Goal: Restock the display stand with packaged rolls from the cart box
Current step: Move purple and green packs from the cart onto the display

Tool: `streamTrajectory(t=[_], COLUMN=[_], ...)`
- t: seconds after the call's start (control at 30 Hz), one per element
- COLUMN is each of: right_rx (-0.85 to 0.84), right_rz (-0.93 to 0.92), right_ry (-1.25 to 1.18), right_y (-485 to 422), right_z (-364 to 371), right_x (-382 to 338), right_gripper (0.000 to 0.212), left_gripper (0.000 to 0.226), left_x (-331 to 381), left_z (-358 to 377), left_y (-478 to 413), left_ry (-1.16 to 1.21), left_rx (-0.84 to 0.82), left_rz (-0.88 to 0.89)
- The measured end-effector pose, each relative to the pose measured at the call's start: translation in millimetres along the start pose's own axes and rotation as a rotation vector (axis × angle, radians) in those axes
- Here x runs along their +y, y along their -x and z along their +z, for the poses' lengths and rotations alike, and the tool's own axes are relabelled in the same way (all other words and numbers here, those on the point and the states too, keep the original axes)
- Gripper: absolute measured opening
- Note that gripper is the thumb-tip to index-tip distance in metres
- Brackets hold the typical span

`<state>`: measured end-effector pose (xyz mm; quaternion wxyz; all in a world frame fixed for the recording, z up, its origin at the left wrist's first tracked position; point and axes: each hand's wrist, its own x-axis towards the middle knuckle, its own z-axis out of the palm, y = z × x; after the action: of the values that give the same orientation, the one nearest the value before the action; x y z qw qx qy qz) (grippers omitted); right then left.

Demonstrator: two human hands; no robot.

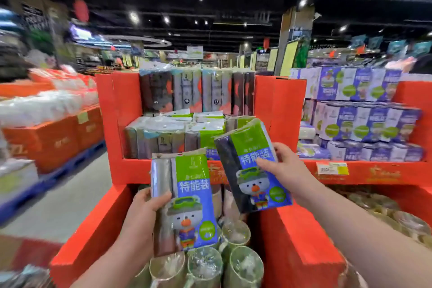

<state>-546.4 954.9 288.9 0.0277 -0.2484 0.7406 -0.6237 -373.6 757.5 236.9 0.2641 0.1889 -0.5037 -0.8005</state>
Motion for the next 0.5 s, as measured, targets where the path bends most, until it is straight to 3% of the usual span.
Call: streamTrajectory(t=[0.23, 0.37, 0.5], right_rx=[0.334, 0.422, 0.423], right_rz=[-0.171, -0.13, -0.023], right_ry=[0.406, 0.821, 0.863], right_y=[-85, -120, -150], right_z=[12, 28, 48], right_x=[-47, -54, -42], right_gripper=[0.032, 0.03, 0.038], left_gripper=[0.029, 0.029, 0.033], left_x=[29, 42, 45], left_z=[-8, -15, -22], left_y=[-39, -71, -93], left_ry=[0.084, 0.081, 0.067], left_rx=[0.006, -0.016, -0.028], left_rz=[0.021, 0.051, 0.044])
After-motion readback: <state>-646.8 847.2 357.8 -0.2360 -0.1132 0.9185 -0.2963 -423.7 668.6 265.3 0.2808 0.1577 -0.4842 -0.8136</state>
